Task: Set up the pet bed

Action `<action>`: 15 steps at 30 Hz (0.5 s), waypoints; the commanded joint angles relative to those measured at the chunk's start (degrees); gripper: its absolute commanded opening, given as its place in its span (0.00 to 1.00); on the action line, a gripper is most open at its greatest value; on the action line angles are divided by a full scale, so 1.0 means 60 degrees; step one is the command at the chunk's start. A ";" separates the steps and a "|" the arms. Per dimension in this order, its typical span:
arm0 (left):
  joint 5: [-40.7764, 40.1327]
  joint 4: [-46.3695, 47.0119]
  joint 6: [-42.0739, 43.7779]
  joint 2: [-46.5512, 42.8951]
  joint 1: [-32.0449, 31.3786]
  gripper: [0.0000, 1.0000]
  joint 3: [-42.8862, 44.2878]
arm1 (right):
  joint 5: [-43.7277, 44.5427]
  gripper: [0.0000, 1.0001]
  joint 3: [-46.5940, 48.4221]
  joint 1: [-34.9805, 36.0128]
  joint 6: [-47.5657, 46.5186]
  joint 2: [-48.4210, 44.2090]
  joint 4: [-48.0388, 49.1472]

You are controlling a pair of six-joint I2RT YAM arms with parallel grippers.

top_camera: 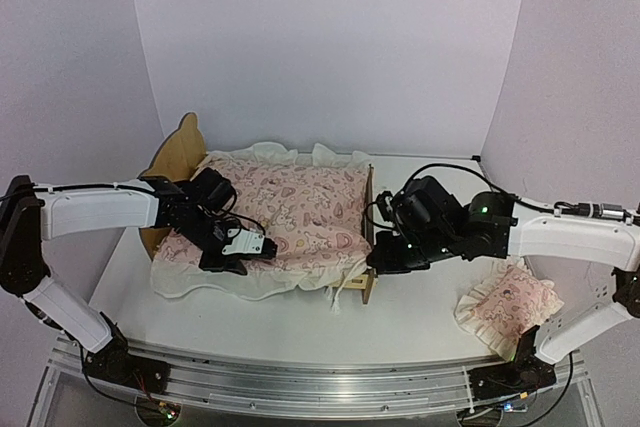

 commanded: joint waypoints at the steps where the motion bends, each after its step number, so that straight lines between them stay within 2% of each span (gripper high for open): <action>1: 0.0084 -0.0201 0.0054 0.0196 0.0095 0.34 -0.0021 | -0.0361 0.12 0.0669 -0.0206 0.0925 -0.0123 -0.2016; 3: 0.0125 -0.0202 0.0066 0.0235 0.0095 0.34 -0.0043 | -0.0329 0.23 0.0655 -0.0255 0.1077 -0.0160 -0.2242; 7: 0.0158 -0.0185 0.0076 0.0319 0.0096 0.31 -0.0065 | 0.0077 0.34 0.0649 -0.0272 0.1056 -0.0495 -0.2463; 12: 0.0262 -0.0281 0.0210 0.0419 0.0098 0.19 -0.0080 | -0.0261 0.38 0.0337 -0.0261 0.0516 -0.0918 -0.2444; 15: 0.0448 -0.0515 0.0149 0.0508 0.0098 0.09 0.0084 | -0.0719 0.37 -0.0342 0.0230 -0.0473 -0.0981 -0.1559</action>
